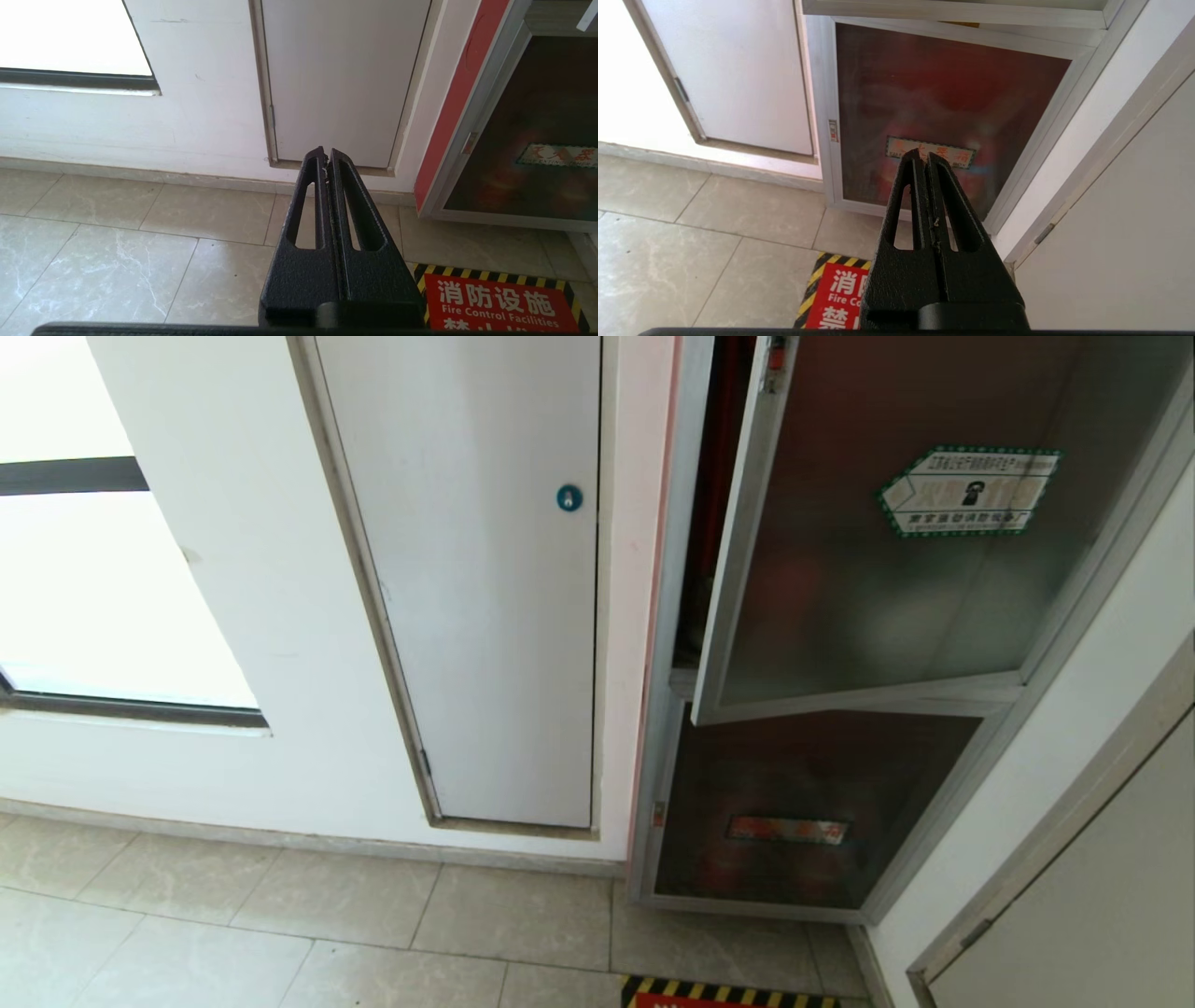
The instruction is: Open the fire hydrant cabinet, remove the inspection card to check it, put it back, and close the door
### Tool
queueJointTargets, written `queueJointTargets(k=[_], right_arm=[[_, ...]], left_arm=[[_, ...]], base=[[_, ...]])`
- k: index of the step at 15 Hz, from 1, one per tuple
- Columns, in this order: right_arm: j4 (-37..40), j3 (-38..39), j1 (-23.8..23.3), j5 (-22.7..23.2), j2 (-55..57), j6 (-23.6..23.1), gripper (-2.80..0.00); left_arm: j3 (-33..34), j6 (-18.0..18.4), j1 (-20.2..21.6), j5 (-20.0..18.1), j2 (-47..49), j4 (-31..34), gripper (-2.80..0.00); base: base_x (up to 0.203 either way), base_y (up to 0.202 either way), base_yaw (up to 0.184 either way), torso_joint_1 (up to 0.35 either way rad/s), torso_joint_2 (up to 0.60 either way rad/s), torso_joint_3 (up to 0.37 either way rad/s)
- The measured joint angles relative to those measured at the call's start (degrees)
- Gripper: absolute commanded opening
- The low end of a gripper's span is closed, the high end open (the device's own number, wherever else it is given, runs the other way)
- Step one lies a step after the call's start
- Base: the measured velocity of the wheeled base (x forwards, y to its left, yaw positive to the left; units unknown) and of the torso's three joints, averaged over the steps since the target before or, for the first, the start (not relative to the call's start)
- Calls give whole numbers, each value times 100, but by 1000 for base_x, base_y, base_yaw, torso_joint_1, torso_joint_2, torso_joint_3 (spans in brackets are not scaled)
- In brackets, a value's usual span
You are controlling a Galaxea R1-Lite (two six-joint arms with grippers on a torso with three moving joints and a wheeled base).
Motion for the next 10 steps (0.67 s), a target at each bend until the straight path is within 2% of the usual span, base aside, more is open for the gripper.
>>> queueJointTargets(k=[10], right_arm=[[0,-11,7,4,0,11,-280]], left_arm=[[0,9,0,5,0,-2,-280]], base=[[0,0,0,0,0,0]])
